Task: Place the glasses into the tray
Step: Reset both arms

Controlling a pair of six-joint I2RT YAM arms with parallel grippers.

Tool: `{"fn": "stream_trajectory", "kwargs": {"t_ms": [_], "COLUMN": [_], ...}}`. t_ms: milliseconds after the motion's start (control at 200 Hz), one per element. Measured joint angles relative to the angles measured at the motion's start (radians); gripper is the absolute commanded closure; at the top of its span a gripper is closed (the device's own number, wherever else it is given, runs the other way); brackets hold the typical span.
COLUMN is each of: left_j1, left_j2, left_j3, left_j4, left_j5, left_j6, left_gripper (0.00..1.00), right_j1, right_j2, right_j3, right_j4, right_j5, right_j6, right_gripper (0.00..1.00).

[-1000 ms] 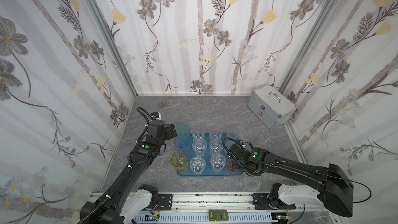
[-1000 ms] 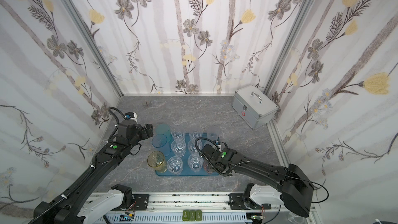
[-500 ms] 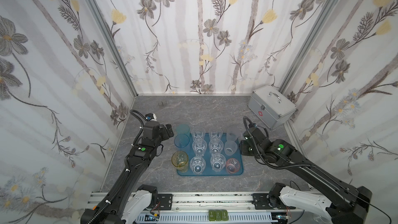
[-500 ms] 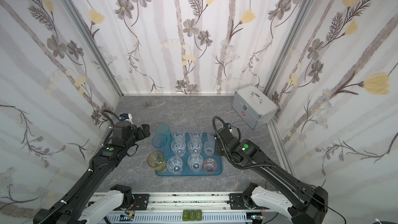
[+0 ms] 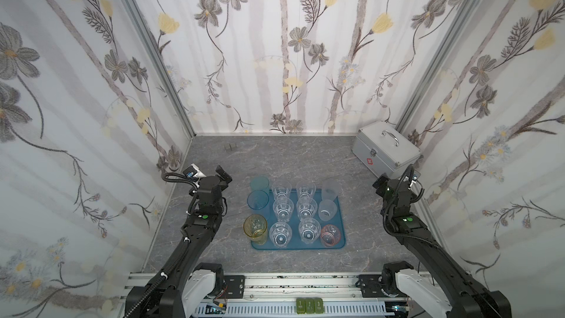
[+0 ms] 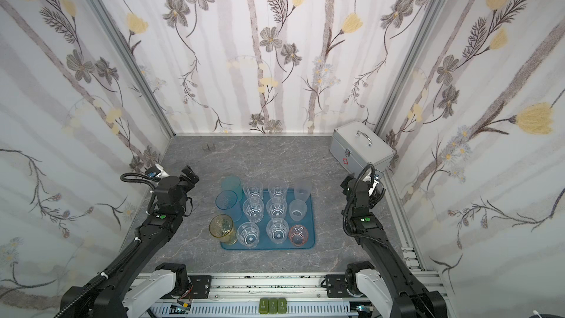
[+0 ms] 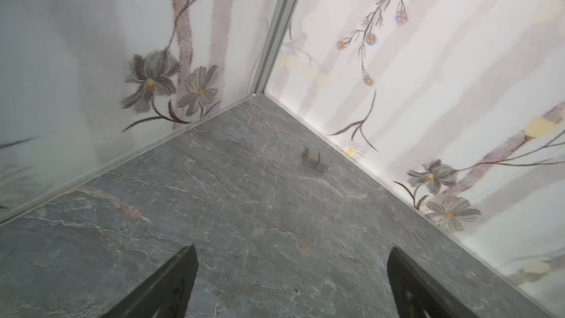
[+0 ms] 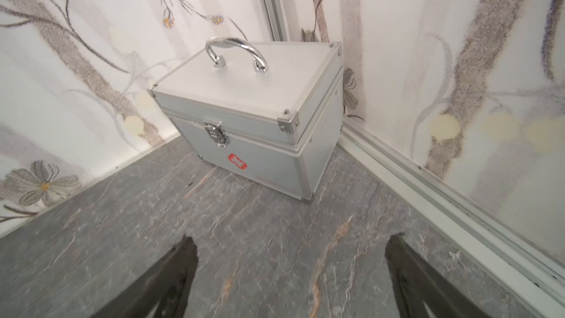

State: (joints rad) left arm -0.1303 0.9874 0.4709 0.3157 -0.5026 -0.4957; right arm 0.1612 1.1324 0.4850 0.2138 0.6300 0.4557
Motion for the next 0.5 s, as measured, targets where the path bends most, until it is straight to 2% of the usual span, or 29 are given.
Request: {"fn": "stream_trajectory", "kwargs": {"t_ms": [130, 220, 340, 500], "left_j1": [-0.006, -0.006, 0.006, 0.023], "left_j2": [0.035, 0.055, 0.097, 0.180], "left_j3": [-0.099, -0.164, -0.220, -0.254], "left_j4": [0.147, 0.252, 0.380, 0.552], "left_j5": [-0.140, -0.173, -0.150, -0.074], "left_j6": [0.037, 0.101, 0.187, 0.258], "left_gripper": [0.00, 0.00, 0.00, 0.00], "right_j1": [-0.018, -0.023, -0.043, -0.086], "right_j2": [0.107, 0.140, 0.183, 0.206], "right_j3": [-0.012, -0.024, -0.066, -0.159], "right_j4": [0.078, 0.187, 0.314, 0.444], "right_j5": [0.058, 0.079, 0.077, 0.010], "right_j6": [-0.031, -0.077, -0.138, -0.170], "right_gripper": [0.02, 0.01, 0.01, 0.00]}}
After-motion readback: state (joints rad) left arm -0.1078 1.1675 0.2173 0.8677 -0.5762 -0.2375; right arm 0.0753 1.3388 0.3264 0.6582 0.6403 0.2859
